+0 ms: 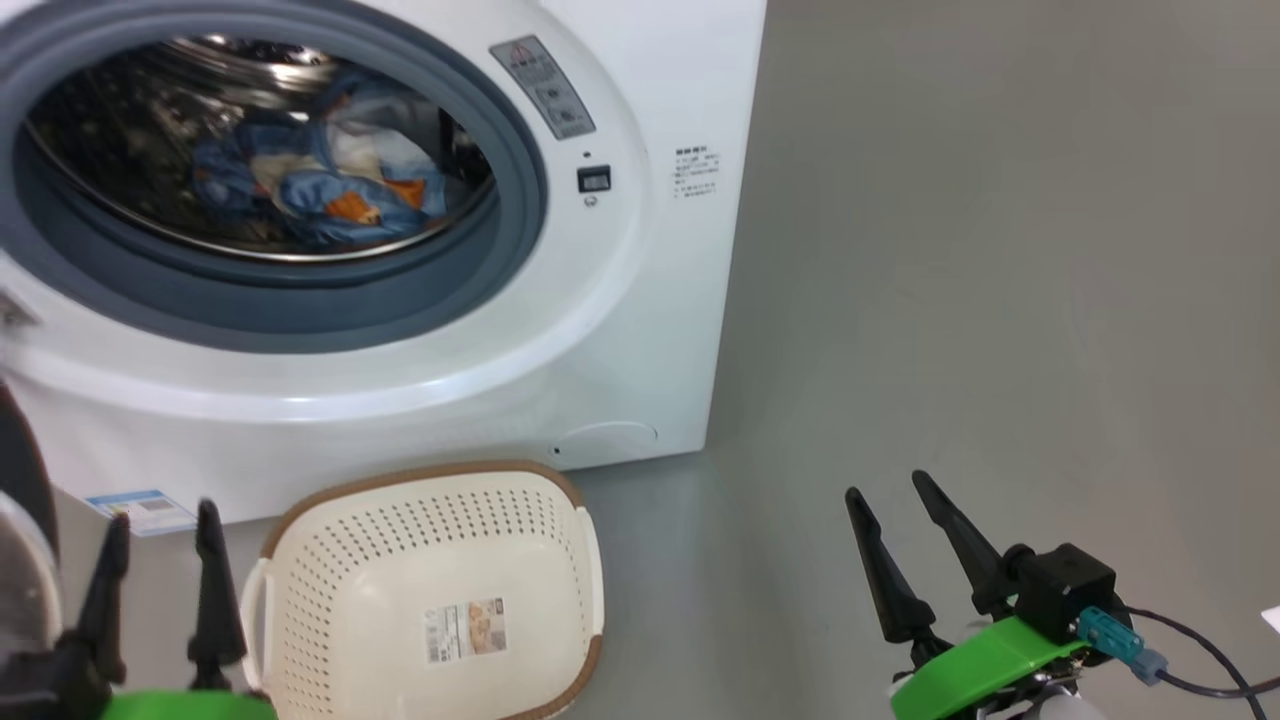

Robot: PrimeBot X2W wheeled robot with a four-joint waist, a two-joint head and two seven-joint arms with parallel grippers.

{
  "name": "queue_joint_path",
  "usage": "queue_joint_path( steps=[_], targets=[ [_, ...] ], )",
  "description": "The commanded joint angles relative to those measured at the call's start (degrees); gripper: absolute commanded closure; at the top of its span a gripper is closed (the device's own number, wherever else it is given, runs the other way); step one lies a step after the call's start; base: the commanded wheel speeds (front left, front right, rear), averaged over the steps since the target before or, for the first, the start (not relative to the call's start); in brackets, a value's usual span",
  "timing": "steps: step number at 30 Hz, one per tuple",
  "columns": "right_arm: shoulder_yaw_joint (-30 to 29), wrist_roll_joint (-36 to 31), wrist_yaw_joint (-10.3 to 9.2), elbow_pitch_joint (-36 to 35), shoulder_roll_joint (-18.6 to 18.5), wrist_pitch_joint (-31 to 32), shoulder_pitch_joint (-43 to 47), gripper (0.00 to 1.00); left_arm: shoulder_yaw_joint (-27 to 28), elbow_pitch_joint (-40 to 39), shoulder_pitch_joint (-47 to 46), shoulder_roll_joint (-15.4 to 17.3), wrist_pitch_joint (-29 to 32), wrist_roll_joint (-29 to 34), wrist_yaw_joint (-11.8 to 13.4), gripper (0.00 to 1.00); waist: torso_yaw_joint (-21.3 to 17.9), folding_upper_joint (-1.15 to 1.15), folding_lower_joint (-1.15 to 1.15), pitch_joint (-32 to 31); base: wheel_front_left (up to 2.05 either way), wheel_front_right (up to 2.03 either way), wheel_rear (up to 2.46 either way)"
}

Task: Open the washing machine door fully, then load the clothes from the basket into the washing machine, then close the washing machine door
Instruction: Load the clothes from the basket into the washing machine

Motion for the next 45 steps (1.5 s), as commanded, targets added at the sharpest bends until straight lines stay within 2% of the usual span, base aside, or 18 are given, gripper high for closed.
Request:
queue_joint_path(
  steps=[1,9,17,29,34,45],
  targets=[
    [0.9,-0.6,0.09,-1.6,0.1,-0.3,0.4,0.0,1.7,-1.9,0.8,0.8,-0.3,0.7,-0.1,0.0,1.1,0.0,0.0,-2.0,0.0,0.0,0.0],
    [0.9,-1.6,0.09,-2.3,0.1,-0.3,2.0,0.0,0.7,-4.4,7.2,0.1,-0.3,2.0,1.7,0.0,1.9,0.0,0.0,-4.4,0.0,0.0,0.0],
    [0.5,-2.4,0.09,-3.0,0.1,-0.3,2.7,0.0,-0.8,-6.1,12.6,0.1,-0.3,0.6,3.6,0.0,1.9,0.0,0.0,-5.6,0.0,0.0,0.0],
    [0.5,-3.0,0.09,-3.6,0.1,-0.3,2.6,0.0,-2.4,-7.3,15.2,0.1,-0.3,-0.6,4.3,0.0,1.5,0.0,0.0,-6.4,0.0,0.0,0.0],
    [0.4,-2.9,0.09,-3.6,0.1,-0.3,2.7,0.0,-1.9,-7.2,14.9,0.1,-0.3,-0.1,5.6,0.0,1.5,0.0,0.0,-6.3,0.0,0.0,0.0],
    [0.0,-2.9,0.09,-3.7,0.1,-0.3,2.7,0.0,-0.8,-5.6,13.7,0.1,-0.3,-0.2,4.2,0.0,2.2,0.0,0.0,-6.2,0.0,0.0,0.0]
  ],
)
